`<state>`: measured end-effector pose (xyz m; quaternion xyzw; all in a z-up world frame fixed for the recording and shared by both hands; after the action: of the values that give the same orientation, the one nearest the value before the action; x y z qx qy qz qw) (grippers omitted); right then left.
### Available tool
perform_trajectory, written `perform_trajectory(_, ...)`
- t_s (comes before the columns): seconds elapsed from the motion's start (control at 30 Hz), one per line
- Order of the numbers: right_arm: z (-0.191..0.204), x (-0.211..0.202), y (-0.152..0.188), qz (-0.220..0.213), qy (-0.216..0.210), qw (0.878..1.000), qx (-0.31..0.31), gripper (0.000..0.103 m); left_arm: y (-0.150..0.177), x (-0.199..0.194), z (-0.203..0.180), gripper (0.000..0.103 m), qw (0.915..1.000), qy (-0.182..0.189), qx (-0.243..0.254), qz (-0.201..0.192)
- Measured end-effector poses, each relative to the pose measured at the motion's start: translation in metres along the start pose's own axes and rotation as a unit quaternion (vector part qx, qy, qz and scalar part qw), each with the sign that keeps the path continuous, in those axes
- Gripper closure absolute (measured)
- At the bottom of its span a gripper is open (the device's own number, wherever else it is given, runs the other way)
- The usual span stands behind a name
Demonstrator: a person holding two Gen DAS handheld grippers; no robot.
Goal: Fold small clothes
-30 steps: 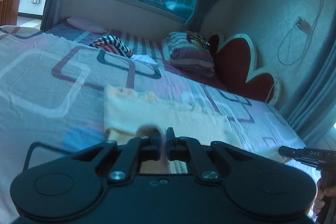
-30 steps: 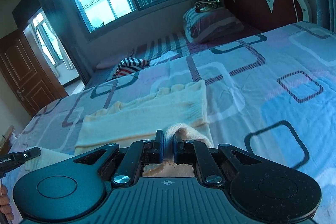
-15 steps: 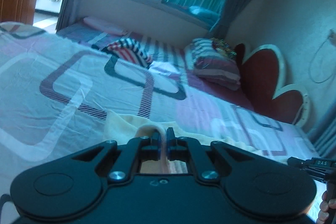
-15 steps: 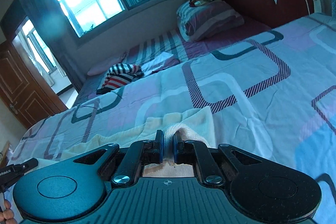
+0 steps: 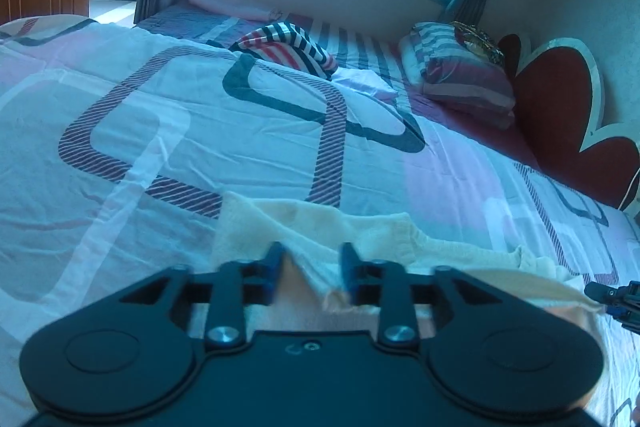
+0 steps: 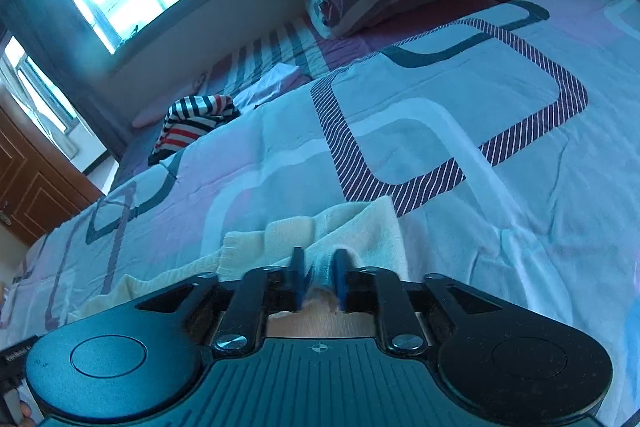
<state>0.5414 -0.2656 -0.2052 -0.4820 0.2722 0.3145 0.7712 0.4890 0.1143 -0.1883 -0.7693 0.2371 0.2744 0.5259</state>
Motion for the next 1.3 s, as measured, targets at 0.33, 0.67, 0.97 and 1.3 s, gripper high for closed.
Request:
perform_trajectory(0.33, 0.004, -0.002, 0.003, -0.018, 0.005, 0.997, -0.079, 0.037, -0.003, -0.004, 0.007, 0.033, 0.9985, 0.024, 0.049, 0.007)
perform_trajectory(0.67, 0.003, 0.023, 0.010, 0.004, 0.007, 0.995, -0.101, 0.062, 0.006, 0.025, 0.001, 0.068, 0.9969, 0.022, 0.065, 0.037)
perform_trajectory(0.97, 0.015, 0.018, 0.009, -0.017, 0.001, 0.990, -0.140, 0.101, 0.003, 0.011, -0.005, 0.101, 0.9976, 0.037, 0.057, -0.015)
perform_trajectory(1.3, 0.015, 0.037, 0.005, -0.038, 0.036, 0.988, -0.147, 0.101, -0.001, 0.024, 0.003, 0.101, 0.9990, 0.001, 0.033, -0.030)
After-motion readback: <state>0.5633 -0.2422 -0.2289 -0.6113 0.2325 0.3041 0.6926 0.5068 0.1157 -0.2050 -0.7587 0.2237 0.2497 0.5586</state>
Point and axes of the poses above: each gripper's, at about its wrist camera, not at the fingertips, and x roughly the way its jaws point, z to its left, y to its underside, the point moved 6 cm from there along x, roughly the way its jaws point, and after that the axes turned 3 degrees about y, right-handed, at the moved point
